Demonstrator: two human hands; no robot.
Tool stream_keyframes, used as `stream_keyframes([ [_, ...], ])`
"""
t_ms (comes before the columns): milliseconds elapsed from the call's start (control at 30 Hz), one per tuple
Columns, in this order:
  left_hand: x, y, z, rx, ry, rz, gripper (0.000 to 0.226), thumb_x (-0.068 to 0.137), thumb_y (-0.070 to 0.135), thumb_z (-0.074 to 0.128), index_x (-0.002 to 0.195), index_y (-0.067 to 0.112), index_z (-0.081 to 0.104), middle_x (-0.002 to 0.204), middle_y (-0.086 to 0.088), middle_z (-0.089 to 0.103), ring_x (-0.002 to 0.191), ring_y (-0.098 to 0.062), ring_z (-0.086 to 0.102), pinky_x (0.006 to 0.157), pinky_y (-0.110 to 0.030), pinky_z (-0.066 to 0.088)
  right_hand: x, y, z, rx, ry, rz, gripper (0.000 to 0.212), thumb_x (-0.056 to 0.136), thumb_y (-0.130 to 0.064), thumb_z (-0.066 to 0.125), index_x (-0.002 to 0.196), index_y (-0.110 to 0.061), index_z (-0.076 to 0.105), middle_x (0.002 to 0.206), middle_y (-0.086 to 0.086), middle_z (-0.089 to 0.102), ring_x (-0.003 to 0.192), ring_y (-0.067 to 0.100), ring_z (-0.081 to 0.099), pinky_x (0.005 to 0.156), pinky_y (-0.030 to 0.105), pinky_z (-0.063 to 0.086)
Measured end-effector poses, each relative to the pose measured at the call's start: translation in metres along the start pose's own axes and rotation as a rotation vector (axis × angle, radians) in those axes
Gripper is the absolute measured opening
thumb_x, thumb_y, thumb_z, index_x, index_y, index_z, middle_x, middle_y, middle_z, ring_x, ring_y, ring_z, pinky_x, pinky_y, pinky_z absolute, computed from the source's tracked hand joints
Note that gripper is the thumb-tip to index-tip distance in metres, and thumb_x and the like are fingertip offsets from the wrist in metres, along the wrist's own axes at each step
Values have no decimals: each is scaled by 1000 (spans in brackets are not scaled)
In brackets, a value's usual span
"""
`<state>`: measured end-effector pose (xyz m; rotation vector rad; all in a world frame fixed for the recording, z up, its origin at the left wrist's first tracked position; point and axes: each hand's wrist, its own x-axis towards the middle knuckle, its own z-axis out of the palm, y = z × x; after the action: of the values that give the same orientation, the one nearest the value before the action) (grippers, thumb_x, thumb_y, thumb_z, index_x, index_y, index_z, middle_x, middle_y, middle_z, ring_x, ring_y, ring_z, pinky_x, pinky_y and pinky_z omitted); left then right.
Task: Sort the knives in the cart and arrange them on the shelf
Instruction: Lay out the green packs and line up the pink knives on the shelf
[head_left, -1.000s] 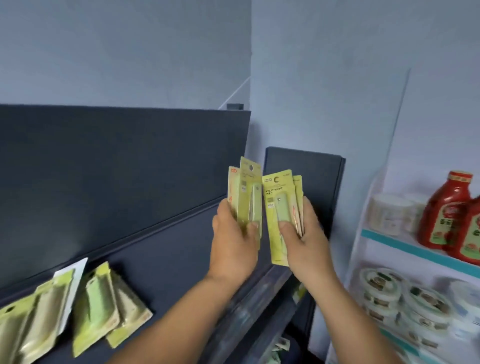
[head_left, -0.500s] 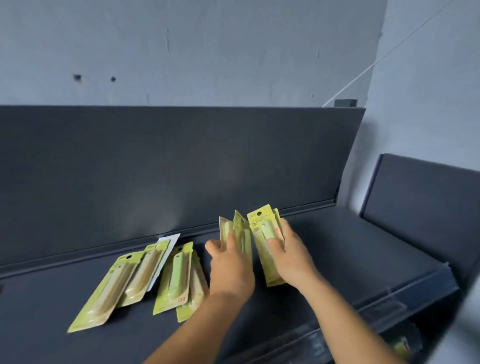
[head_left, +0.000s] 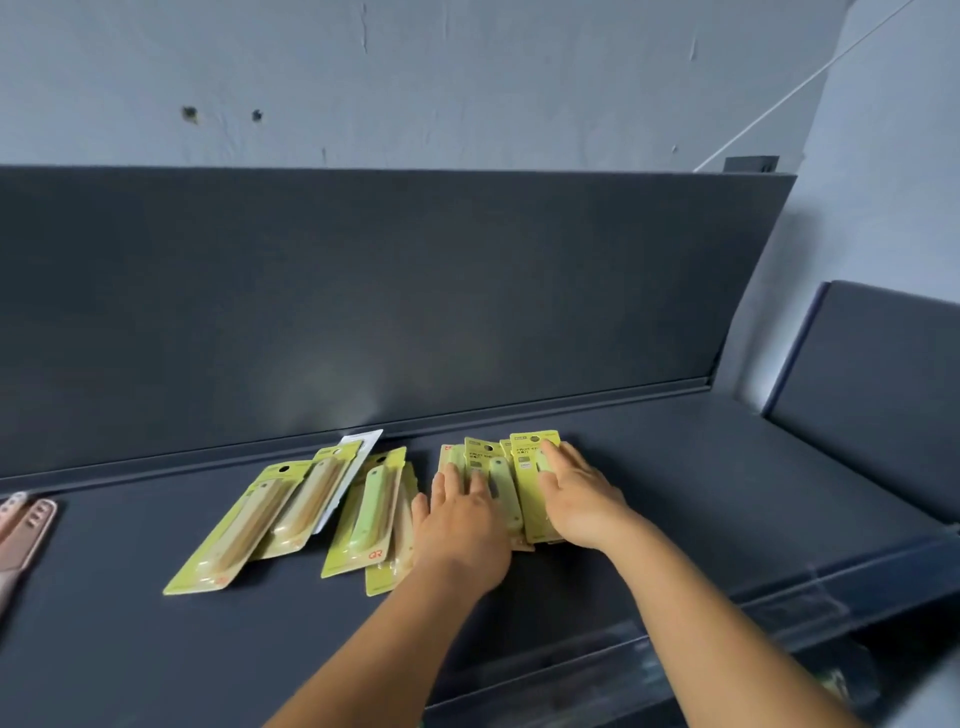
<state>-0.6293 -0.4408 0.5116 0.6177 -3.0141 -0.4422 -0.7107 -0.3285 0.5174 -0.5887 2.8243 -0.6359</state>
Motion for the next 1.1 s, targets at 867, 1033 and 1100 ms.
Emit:
stream_keyframes([
  [867,-168,1,64,45,18,1125,52,77,41,38,108,16,72,113,-2,69,115,-27,61,99,-44,45,-300,35,129,206,496,815,62,97,-50,33,152,-25,18,157,-4,24,142,15,25,114,33,25],
  [1033,-226,-4,109,83,-247,1331,54,76,39,37,109,15,71,112,-2,70,109,-25,65,85,-44,53,-376,29,177,237,572,1041,62,96,-53,27,151,-26,18,155,-4,29,141,15,29,111,31,28],
  [1100,-253,-5,124,44,-294,1410,54,80,36,36,117,13,67,122,-4,65,116,-26,61,92,-42,50,-405,26,193,258,596,1134,61,97,-51,27,152,-25,18,156,-3,27,142,15,26,112,32,25],
])
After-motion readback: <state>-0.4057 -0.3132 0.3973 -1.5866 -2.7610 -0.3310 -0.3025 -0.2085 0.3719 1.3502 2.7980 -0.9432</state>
